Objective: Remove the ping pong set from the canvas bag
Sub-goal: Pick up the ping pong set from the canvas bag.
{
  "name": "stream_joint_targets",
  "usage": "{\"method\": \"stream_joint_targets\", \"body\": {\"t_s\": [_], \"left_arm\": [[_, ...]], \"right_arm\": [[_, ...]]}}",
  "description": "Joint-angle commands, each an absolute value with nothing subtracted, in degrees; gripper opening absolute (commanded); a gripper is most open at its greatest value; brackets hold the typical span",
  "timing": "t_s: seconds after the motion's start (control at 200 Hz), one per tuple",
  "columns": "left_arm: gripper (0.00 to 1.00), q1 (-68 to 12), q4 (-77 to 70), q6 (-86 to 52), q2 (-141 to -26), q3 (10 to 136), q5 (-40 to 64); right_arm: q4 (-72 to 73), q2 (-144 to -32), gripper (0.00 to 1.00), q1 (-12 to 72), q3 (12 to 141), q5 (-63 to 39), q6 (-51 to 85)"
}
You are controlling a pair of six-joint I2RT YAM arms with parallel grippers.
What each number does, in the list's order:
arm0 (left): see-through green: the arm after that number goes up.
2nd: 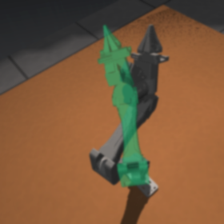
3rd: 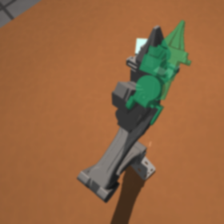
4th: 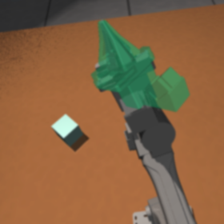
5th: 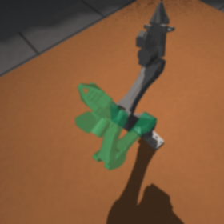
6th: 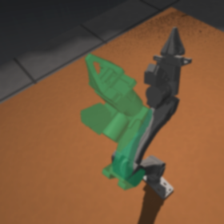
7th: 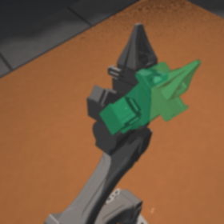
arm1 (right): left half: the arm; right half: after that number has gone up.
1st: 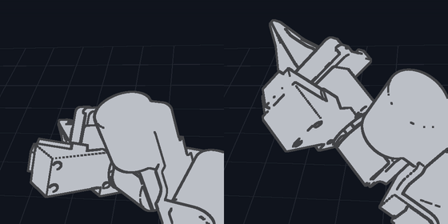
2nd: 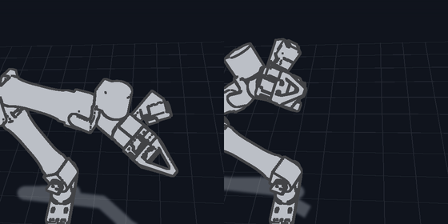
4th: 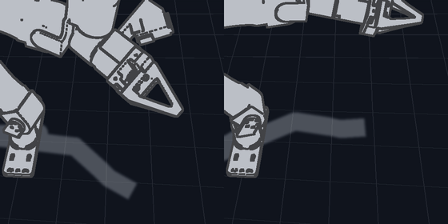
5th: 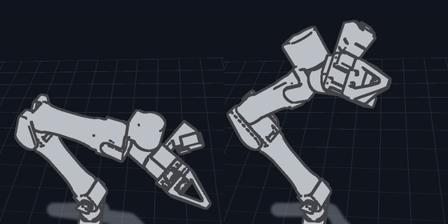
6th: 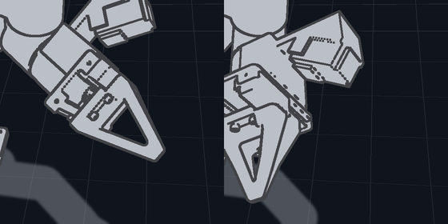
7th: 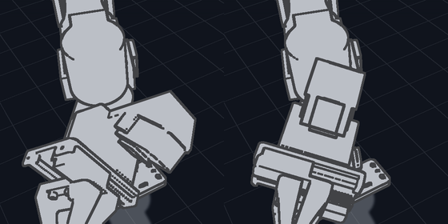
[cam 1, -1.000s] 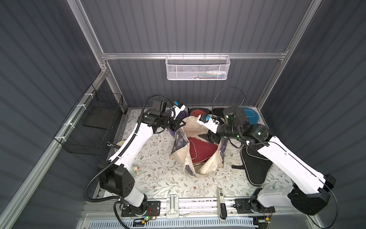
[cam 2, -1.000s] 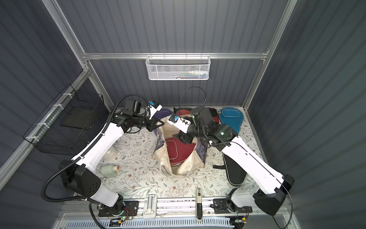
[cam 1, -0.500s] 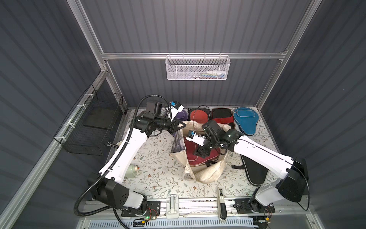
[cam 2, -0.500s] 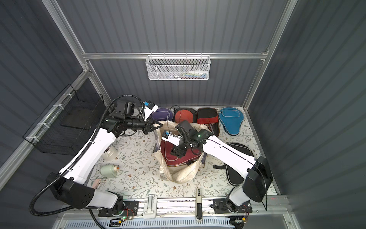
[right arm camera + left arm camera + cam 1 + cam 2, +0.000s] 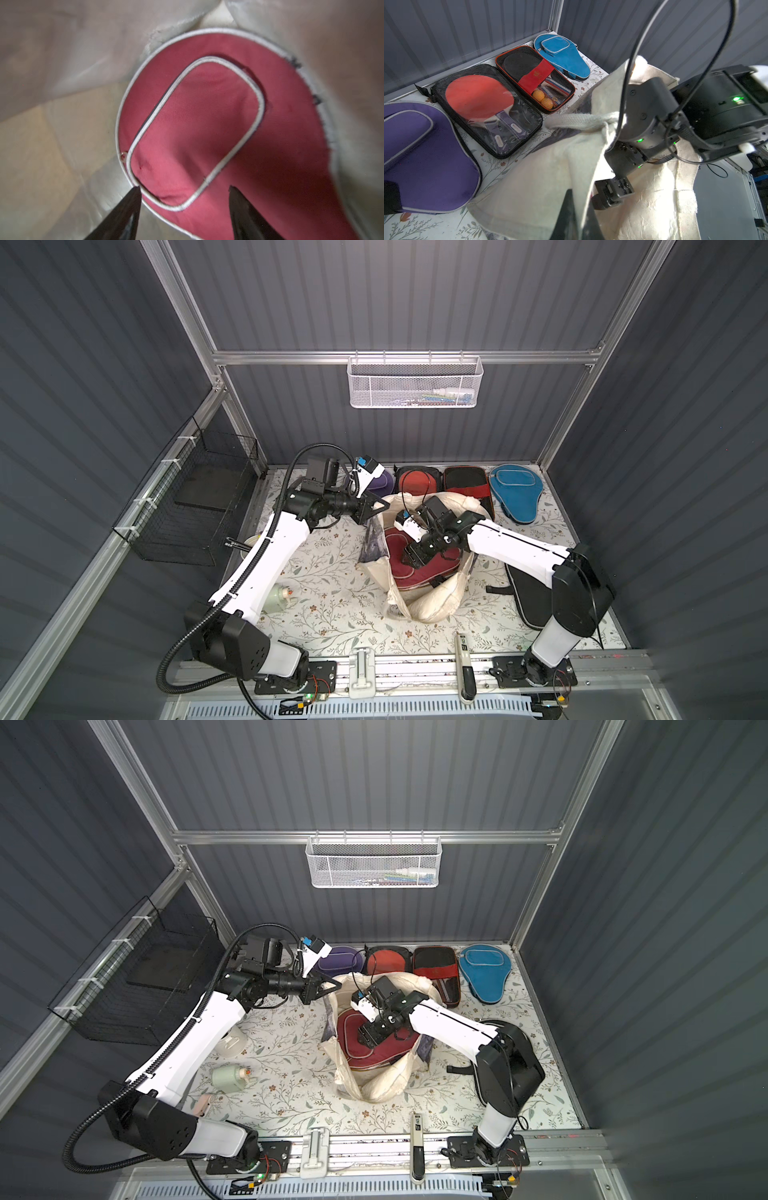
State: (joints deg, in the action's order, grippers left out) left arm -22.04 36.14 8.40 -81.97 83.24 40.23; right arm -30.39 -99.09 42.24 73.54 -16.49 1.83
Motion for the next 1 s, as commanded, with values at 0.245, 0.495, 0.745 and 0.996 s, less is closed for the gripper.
{"method": "stream_joint_targets", "body": {"t_s": [0.245, 0.495, 0.745, 0.996], "left_arm": [[0.00, -22.0, 31.9, 8.9, -80.3, 81.8, 44.8], [0.00, -22.0, 31.5, 8.8, -80.4, 81.5, 45.4], [0.00, -22.0, 30.1, 8.8, -80.0, 78.8, 45.5], [0.00, -22.0, 28.6, 9.0, -78.5, 77.0, 44.8]], "right_arm": [[-25.8, -103.1, 0.56, 40.0, 70.3, -13.9, 16.4], [-23.4, -104.7, 0.55, 39.9, 68.5, -17.1, 17.3], [-18.4, -108.0, 0.28, 39.8, 67.9, -23.2, 20.1], [-18.7, -103.8, 0.00, 40.0, 67.1, -23.7, 17.7]]}}
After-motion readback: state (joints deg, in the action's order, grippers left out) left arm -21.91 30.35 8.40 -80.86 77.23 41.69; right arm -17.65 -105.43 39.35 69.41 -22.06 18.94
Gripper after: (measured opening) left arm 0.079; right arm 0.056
